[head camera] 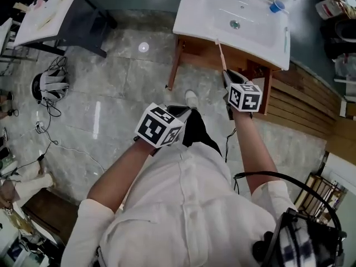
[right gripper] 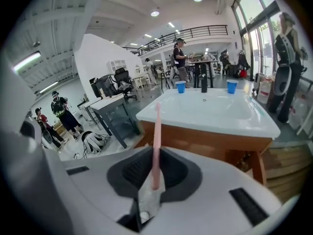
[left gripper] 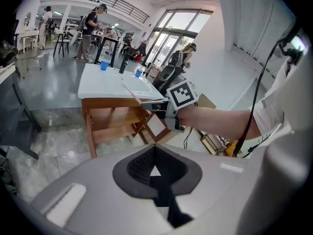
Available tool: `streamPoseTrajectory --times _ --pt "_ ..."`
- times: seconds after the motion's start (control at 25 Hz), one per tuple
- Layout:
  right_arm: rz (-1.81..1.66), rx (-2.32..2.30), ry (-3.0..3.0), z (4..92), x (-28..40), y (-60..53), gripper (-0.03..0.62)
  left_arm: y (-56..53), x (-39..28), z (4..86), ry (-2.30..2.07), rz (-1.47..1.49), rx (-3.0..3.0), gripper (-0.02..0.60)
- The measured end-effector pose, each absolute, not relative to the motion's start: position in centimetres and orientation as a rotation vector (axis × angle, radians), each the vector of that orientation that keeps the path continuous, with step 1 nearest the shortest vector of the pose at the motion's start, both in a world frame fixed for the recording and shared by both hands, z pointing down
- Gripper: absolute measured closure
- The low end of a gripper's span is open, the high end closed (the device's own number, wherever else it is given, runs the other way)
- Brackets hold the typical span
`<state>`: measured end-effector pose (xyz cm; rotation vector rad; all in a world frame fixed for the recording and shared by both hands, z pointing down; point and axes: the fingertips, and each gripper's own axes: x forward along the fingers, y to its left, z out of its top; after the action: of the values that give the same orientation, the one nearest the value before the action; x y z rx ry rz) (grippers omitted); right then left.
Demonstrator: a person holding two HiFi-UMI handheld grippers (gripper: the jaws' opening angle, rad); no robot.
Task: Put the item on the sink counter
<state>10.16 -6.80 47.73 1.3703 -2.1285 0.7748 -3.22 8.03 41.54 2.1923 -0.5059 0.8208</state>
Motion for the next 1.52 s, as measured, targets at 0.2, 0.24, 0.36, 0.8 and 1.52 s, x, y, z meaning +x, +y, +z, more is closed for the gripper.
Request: streamPoseTrajectory --times 0.2,0.24,0.36,0.8,1.52 --pt "0.852 1.391 -2.088 50.6 10.4 -0.8 0.551 11.1 -3.0 42.9 -0.471 0.829 2.186 0.575" --pt "0.869 1.391 -2.077 51.4 10.5 -0.1 0.551 11.5 -2.9 43.2 -0.466 0.833 2.181 0.575" --pt "0.925 1.395 -2.042 54.3 11.0 0.9 0.551 11.8 -2.4 44.4 -0.455 0.842 2.163 0.575" --pt "1.036 1.418 -1.963 66.7 13.2 -5.7 0.551 8.5 2.4 50.4 -0.422 0.872 2.109 0.575" --pt "1.056 1.443 -1.932 82.8 12.1 -21.0 0.551 0.7 4.8 58.7 -0.508 0.767 2.060 0.575"
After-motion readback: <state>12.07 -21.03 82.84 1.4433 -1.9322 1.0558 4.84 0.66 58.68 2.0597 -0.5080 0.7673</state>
